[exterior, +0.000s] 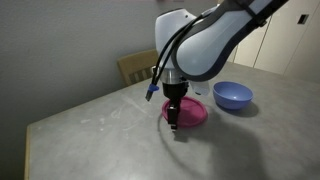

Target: Place the pink plate on top of the blue bowl

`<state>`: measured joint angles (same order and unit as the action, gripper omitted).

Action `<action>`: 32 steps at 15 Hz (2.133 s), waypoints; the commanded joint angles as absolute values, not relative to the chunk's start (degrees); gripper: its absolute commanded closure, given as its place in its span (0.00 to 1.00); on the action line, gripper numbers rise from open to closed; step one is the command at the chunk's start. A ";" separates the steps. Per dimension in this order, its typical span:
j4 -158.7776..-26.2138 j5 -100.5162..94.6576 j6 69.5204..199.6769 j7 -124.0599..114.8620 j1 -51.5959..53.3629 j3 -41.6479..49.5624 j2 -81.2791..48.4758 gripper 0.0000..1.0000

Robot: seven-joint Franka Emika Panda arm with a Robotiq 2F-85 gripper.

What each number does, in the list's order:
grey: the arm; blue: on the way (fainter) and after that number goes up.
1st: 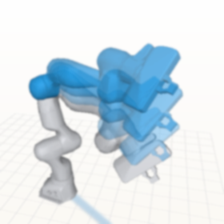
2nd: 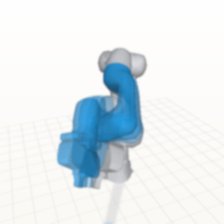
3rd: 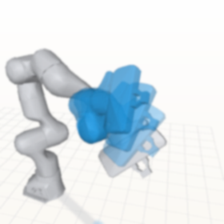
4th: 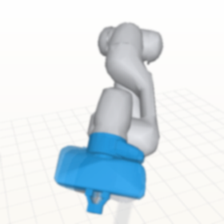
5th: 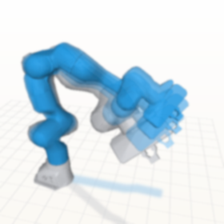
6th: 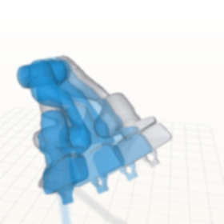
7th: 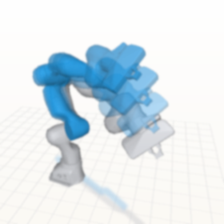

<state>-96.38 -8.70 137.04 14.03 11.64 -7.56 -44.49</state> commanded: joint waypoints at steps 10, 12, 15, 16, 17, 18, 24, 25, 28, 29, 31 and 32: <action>-99.68 -7.46 140.81 11.70 9.74 -8.34 -43.49 0.69; -100.07 -7.47 141.07 11.12 9.76 -8.27 -43.12 0.83; -100.39 -7.51 141.60 10.60 9.70 -8.21 -42.84 0.99; -100.46 -7.49 141.87 10.49 9.67 -8.20 -42.83 1.00; -100.53 -7.40 141.51 10.32 9.64 -8.24 -42.53 0.99; -100.55 -7.47 141.24 10.13 9.75 -8.18 -42.33 0.97; -98.54 -10.46 131.78 4.69 13.75 -5.70 -38.87 0.97; -97.91 -11.13 129.60 3.35 14.56 -5.23 -38.33 0.97; -94.72 -13.39 120.42 0.66 16.74 -4.52 -36.61 0.97; -93.46 -14.04 117.36 0.37 17.18 -4.60 -36.23 0.97; -90.36 -15.39 111.36 -0.06 17.99 -4.81 -36.10 0.97; -88.93 -15.87 108.45 -0.21 18.32 -4.98 -35.93 0.97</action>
